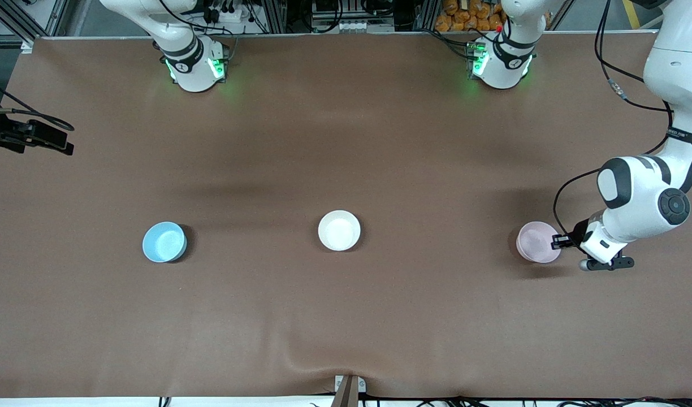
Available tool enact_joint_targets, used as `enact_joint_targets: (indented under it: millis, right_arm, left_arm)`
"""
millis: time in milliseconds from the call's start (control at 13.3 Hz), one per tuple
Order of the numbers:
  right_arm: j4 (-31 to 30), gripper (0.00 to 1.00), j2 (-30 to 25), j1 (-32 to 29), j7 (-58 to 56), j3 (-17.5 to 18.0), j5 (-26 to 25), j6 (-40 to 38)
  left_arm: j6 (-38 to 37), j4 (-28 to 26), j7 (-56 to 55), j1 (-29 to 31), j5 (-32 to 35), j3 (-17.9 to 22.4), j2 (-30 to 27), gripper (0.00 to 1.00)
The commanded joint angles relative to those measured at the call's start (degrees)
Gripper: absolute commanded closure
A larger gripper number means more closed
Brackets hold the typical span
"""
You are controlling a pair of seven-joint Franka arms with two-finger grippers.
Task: Stack pink and blue bowls on white bowl
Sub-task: 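Close the left gripper on the pink bowl rim and lift it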
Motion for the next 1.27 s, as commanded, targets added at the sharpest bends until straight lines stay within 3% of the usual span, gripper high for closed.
enact_joint_targets:
  millis: [0, 225, 525, 975, 1200]
  right_arm:
    - [-0.36, 0.00, -0.65, 0.02, 0.32, 0.11, -0.26, -0.31]
    - [-0.36, 0.00, -0.65, -0.33, 0.14, 0.02, -0.34, -0.40]
    - [-1.23, 0.00, -0.39, -0.25, 0.85, 0.02, -0.34, -0.14]
    - [-9.92, 0.00, -0.30, -1.65, 0.94, 0.02, -0.17, 5.83]
    - [-18.78, 0.00, 0.14, -1.74, 0.94, 0.02, 0.18, 15.11]
  left_arm:
    - [0.51, 0.09, 0.78, 0.43, 1.17, -0.31, -0.48, 1.00]
    - [-2.02, 0.26, 0.87, 0.26, 1.17, -1.02, -2.41, 1.00]
    - [-9.75, 0.87, -3.85, 0.26, 0.30, -8.03, -6.37, 1.00]
    - [-12.58, 1.49, -26.77, -0.62, 0.30, -20.42, -7.17, 1.00]
    - [-12.58, 4.64, -41.89, -7.45, 0.30, -22.02, -6.46, 1.00]
